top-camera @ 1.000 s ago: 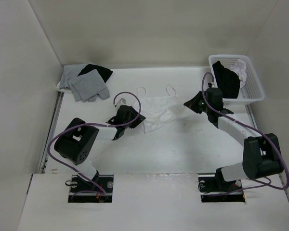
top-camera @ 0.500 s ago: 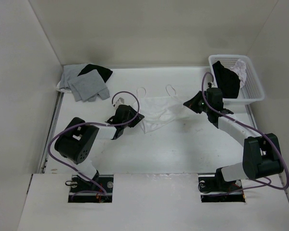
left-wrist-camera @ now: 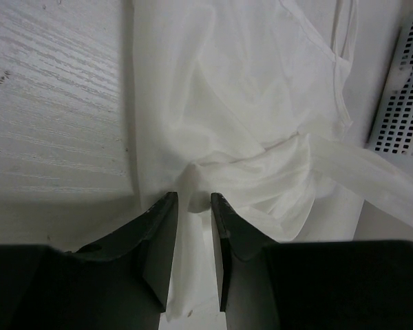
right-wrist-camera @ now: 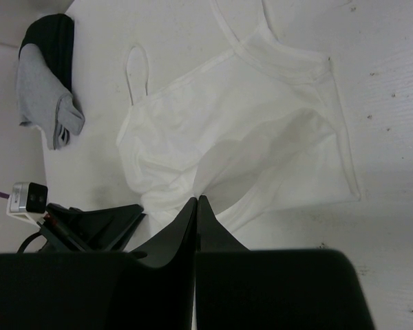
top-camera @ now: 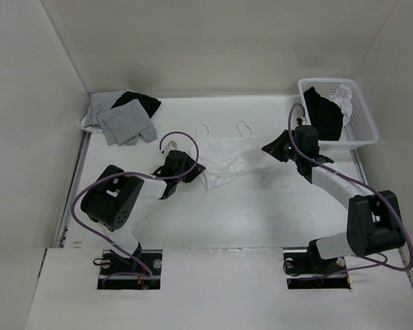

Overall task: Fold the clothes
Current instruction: Fold the tank top

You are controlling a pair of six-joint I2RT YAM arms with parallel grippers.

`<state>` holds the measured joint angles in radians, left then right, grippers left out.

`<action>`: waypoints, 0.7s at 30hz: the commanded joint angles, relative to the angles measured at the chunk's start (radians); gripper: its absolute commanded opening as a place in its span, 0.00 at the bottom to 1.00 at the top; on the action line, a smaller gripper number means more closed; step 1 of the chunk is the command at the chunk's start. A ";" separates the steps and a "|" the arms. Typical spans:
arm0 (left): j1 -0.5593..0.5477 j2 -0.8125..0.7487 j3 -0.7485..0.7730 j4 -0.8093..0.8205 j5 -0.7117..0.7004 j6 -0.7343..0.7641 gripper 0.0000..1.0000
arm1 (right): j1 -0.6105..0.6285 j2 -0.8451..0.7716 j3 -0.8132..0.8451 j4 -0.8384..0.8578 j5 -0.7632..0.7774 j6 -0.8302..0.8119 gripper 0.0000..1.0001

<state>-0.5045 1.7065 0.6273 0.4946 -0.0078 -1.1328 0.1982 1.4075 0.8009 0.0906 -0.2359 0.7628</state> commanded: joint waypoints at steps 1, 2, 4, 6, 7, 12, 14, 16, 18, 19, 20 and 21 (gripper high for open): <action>0.004 0.007 0.017 0.076 0.022 -0.013 0.23 | 0.011 -0.019 -0.019 0.075 -0.009 -0.011 0.00; 0.004 0.007 0.015 0.084 0.026 -0.016 0.21 | 0.011 -0.019 -0.022 0.077 -0.009 -0.011 0.00; 0.004 0.008 0.012 0.091 0.029 -0.019 0.18 | 0.014 -0.022 -0.028 0.080 -0.009 -0.010 0.00; 0.004 0.012 0.014 0.091 0.029 -0.021 0.14 | 0.017 -0.031 -0.034 0.080 -0.009 -0.008 0.00; 0.004 0.012 0.014 0.091 0.031 -0.021 0.12 | 0.019 -0.038 -0.037 0.080 -0.009 -0.007 0.00; 0.002 -0.036 -0.006 0.076 0.032 -0.016 0.06 | 0.040 -0.083 -0.069 0.075 -0.006 -0.003 0.00; 0.002 -0.076 -0.023 0.056 0.032 -0.007 0.04 | 0.057 -0.114 -0.094 0.072 0.003 -0.002 0.00; 0.002 -0.123 -0.049 0.032 0.032 0.005 0.03 | 0.076 -0.146 -0.121 0.067 0.009 0.000 0.00; 0.004 -0.186 -0.086 0.009 0.032 0.014 0.01 | 0.095 -0.197 -0.161 0.057 0.024 0.007 0.00; 0.007 -0.241 -0.116 -0.010 0.032 0.018 0.01 | 0.108 -0.235 -0.192 0.046 0.035 0.009 0.00; 0.010 -0.278 -0.136 -0.025 0.032 0.021 0.00 | 0.117 -0.263 -0.212 0.037 0.040 0.012 0.00; 0.014 -0.330 -0.161 -0.049 0.031 0.028 0.00 | 0.129 -0.301 -0.238 0.023 0.046 0.019 0.00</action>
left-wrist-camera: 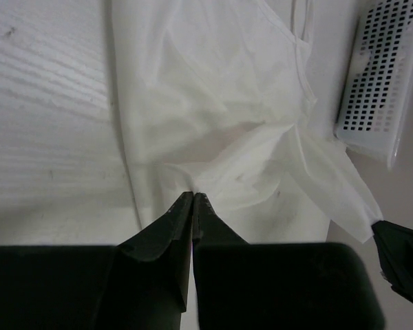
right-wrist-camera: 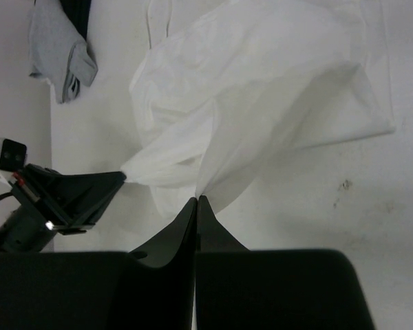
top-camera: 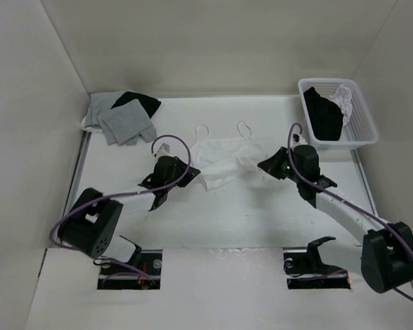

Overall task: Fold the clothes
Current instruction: Fold the tank top

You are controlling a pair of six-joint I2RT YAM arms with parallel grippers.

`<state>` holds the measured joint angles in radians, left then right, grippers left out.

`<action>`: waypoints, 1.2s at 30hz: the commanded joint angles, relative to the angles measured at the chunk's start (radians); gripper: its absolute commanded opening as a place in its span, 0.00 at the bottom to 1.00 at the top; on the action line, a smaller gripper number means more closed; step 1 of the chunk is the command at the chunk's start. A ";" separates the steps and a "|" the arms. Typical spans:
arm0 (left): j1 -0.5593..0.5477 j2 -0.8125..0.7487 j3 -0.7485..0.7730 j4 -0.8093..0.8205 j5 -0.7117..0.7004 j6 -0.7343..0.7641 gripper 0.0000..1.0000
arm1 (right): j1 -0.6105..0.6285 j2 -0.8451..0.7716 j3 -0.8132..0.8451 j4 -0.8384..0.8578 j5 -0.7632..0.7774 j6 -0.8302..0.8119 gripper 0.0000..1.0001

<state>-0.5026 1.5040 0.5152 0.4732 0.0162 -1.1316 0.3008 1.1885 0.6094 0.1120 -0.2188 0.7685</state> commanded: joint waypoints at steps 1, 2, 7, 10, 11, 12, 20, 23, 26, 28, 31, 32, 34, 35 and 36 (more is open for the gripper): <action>0.016 -0.187 -0.072 -0.062 0.005 0.035 0.00 | 0.043 -0.125 -0.074 -0.012 0.032 0.018 0.00; 0.019 -0.250 -0.098 -0.103 0.002 0.042 0.00 | 0.063 -0.169 -0.100 -0.029 0.038 0.025 0.00; 0.008 -0.595 -0.207 -0.376 -0.004 0.049 0.00 | 0.183 -0.390 -0.229 -0.152 0.091 0.092 0.00; 0.003 -0.827 -0.224 -0.609 -0.007 0.039 0.00 | 0.292 -0.510 -0.302 -0.211 0.114 0.173 0.00; 0.002 -0.903 -0.218 -0.690 -0.013 0.035 0.00 | 0.332 -0.550 -0.324 -0.231 0.128 0.207 0.00; -0.003 -0.971 -0.210 -0.767 -0.022 0.029 0.00 | 0.376 -0.584 -0.341 -0.253 0.143 0.241 0.00; -0.072 -1.297 -0.147 -1.192 -0.128 -0.036 0.00 | 0.704 -0.728 -0.341 -0.478 0.370 0.429 0.00; -0.078 -1.274 -0.095 -1.171 -0.203 -0.007 0.00 | 0.751 -0.733 -0.303 -0.500 0.432 0.436 0.00; -0.073 -1.156 -0.037 -1.006 -0.269 0.071 0.00 | 0.702 -0.669 -0.241 -0.471 0.447 0.356 0.00; -0.058 -1.037 0.005 -0.848 -0.275 0.118 0.00 | 0.622 -0.600 -0.186 -0.431 0.432 0.278 0.00; -0.027 -0.850 0.081 -0.629 -0.256 0.162 0.00 | 0.493 -0.485 -0.071 -0.382 0.412 0.155 0.00; -0.008 -0.784 0.113 -0.569 -0.252 0.183 0.00 | 0.461 -0.456 -0.042 -0.359 0.403 0.125 0.00; 0.037 -0.662 0.167 -0.474 -0.243 0.200 0.00 | 0.360 -0.370 0.028 -0.293 0.360 0.063 0.00; 0.070 -0.571 0.215 -0.417 -0.216 0.208 0.00 | 0.309 -0.322 0.062 -0.260 0.320 0.046 0.00; 0.089 -0.512 0.244 -0.386 -0.203 0.211 0.00 | 0.256 -0.276 0.090 -0.218 0.282 0.034 0.00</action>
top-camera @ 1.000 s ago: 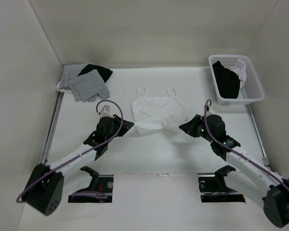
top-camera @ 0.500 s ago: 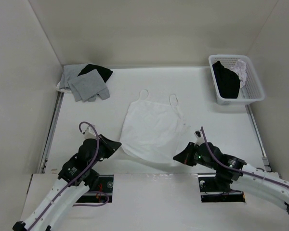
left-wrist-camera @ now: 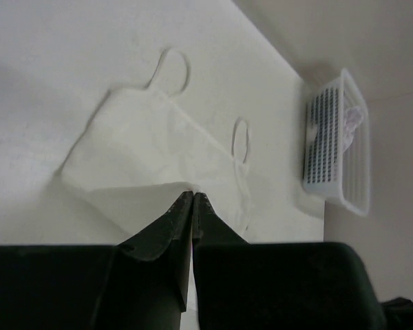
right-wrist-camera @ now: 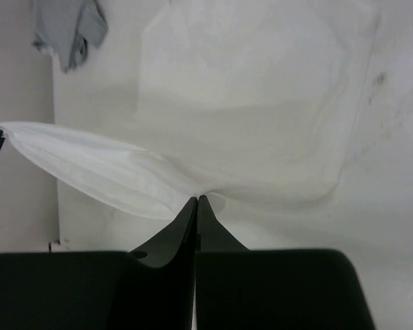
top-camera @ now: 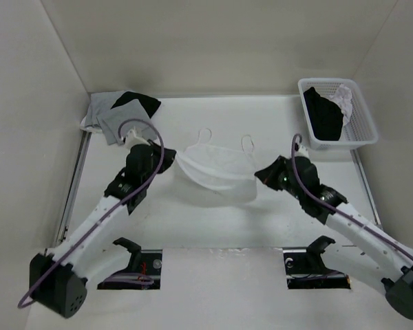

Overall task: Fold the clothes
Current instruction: Fold the tank top

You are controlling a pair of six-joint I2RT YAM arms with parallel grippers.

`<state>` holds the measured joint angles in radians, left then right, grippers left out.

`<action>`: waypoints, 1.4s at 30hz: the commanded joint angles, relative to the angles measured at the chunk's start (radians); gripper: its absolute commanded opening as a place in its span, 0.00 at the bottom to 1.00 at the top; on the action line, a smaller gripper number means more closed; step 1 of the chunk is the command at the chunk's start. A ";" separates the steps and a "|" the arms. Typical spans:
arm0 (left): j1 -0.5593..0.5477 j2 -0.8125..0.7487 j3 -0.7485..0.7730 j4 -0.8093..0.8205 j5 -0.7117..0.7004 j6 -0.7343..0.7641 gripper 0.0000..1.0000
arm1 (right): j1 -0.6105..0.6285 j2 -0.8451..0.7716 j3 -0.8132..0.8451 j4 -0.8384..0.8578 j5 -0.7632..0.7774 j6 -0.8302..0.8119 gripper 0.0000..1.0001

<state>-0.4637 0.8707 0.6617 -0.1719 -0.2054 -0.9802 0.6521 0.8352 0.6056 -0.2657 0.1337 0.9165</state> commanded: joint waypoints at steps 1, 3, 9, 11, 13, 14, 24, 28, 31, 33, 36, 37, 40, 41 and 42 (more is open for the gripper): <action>0.069 0.192 0.131 0.294 0.030 0.052 0.00 | -0.145 0.123 0.120 0.195 -0.115 -0.119 0.00; 0.092 0.324 0.208 0.356 0.040 0.048 0.00 | -0.238 0.221 0.170 0.270 -0.196 -0.119 0.00; 0.124 0.663 0.481 0.411 0.055 0.043 0.01 | -0.423 0.487 0.308 0.394 -0.324 -0.096 0.00; 0.127 0.775 0.574 0.400 0.066 0.052 0.04 | -0.459 0.585 0.362 0.407 -0.362 -0.093 0.01; 0.130 0.873 0.648 0.384 0.064 0.060 0.08 | -0.483 0.678 0.413 0.419 -0.367 -0.091 0.03; 0.135 0.922 0.682 0.376 0.060 0.061 0.11 | -0.492 0.715 0.434 0.419 -0.367 -0.091 0.05; 0.185 0.773 0.316 0.478 0.041 0.017 0.27 | -0.464 0.787 0.386 0.427 -0.293 -0.119 0.28; 0.188 0.673 0.061 0.532 0.105 0.014 0.28 | -0.380 0.650 0.212 0.436 -0.234 -0.148 0.03; 0.216 0.646 -0.025 0.560 0.187 0.021 0.32 | -0.325 0.590 0.136 0.415 -0.218 -0.177 0.05; 0.225 0.646 -0.054 0.589 0.207 0.037 0.35 | -0.305 0.571 0.111 0.398 -0.209 -0.189 0.14; 0.230 0.689 -0.041 0.601 0.231 0.040 0.36 | -0.288 0.573 0.094 0.375 -0.171 -0.203 0.28; 0.228 0.701 -0.033 0.604 0.235 0.041 0.36 | -0.285 0.579 0.091 0.361 -0.158 -0.206 0.28; 0.222 0.738 -0.017 0.623 0.239 0.038 0.37 | -0.273 0.590 0.085 0.339 -0.126 -0.209 0.28; 0.221 0.749 -0.016 0.629 0.239 0.034 0.37 | -0.266 0.594 0.083 0.338 -0.121 -0.209 0.28; 0.219 0.757 -0.014 0.635 0.241 0.031 0.38 | -0.262 0.601 0.085 0.333 -0.121 -0.211 0.29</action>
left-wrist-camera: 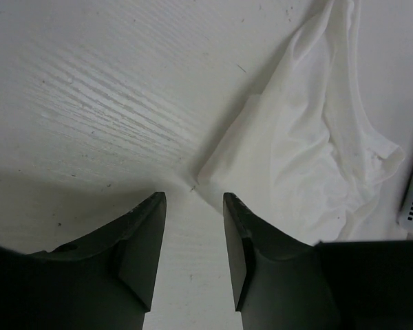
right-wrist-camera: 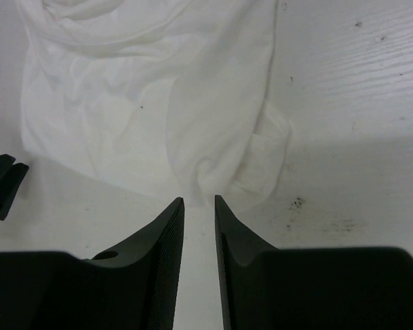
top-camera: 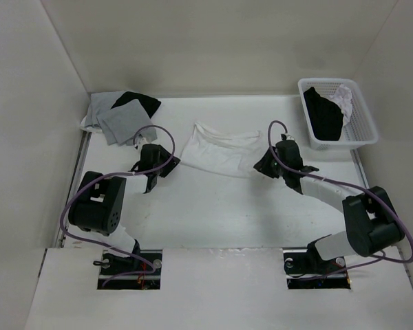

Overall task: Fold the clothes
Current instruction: Fold the tank top

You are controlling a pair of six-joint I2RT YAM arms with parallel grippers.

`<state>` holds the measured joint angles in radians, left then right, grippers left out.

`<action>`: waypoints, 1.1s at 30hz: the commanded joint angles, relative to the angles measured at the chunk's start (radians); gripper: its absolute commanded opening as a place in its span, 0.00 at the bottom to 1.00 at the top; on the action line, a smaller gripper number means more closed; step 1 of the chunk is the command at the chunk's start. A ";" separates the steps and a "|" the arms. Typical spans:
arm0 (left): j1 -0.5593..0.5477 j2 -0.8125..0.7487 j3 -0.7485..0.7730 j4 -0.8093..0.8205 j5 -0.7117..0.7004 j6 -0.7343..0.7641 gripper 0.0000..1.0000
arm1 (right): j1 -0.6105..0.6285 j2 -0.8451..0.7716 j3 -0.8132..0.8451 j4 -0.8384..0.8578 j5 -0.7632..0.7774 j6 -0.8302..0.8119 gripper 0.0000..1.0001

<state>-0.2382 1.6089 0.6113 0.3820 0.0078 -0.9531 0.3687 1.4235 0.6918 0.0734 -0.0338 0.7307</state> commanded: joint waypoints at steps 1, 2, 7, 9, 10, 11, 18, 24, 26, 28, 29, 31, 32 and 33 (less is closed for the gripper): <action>-0.008 0.026 0.039 0.087 0.029 0.002 0.38 | 0.028 0.021 0.003 -0.010 0.046 -0.030 0.30; -0.009 0.032 0.042 0.090 0.029 0.002 0.38 | 0.031 0.032 0.011 -0.018 0.049 -0.034 0.32; -0.013 0.054 0.059 0.095 0.031 -0.003 0.38 | 0.037 0.078 0.038 -0.018 0.035 -0.040 0.32; -0.016 0.062 0.065 0.103 0.031 -0.004 0.37 | 0.037 0.098 0.051 -0.018 0.031 -0.043 0.27; -0.019 0.065 0.068 0.106 0.031 -0.004 0.36 | 0.039 0.107 0.055 -0.018 0.025 -0.045 0.22; -0.019 0.069 0.071 0.106 0.031 -0.006 0.33 | 0.039 0.112 0.057 -0.015 0.026 -0.047 0.16; -0.011 0.097 0.073 0.130 0.024 -0.042 0.07 | 0.029 0.025 -0.023 -0.015 0.077 -0.036 0.00; 0.001 0.071 0.018 0.150 0.020 -0.070 0.04 | 0.020 -0.107 -0.170 -0.026 0.132 0.018 0.00; 0.003 0.066 0.004 0.156 0.024 -0.073 0.04 | 0.026 -0.124 -0.189 -0.020 0.133 0.026 0.02; -0.002 0.066 -0.005 0.167 0.026 -0.076 0.04 | 0.035 -0.126 -0.184 0.018 0.123 0.018 0.17; -0.006 0.066 -0.007 0.172 0.027 -0.078 0.04 | 0.054 -0.115 -0.172 0.032 0.111 0.013 0.24; -0.011 0.069 -0.010 0.178 0.031 -0.082 0.04 | 0.081 -0.088 -0.140 0.055 0.084 0.001 0.32; -0.013 0.069 -0.013 0.182 0.032 -0.084 0.04 | 0.085 -0.071 -0.123 0.065 0.084 0.001 0.33; -0.014 0.066 -0.013 0.184 0.032 -0.084 0.04 | 0.086 -0.048 -0.106 0.080 0.080 -0.001 0.34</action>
<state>-0.2451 1.7073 0.6086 0.4965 0.0315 -1.0245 0.4351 1.3388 0.5179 0.0536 0.0612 0.7376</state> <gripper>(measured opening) 0.043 0.331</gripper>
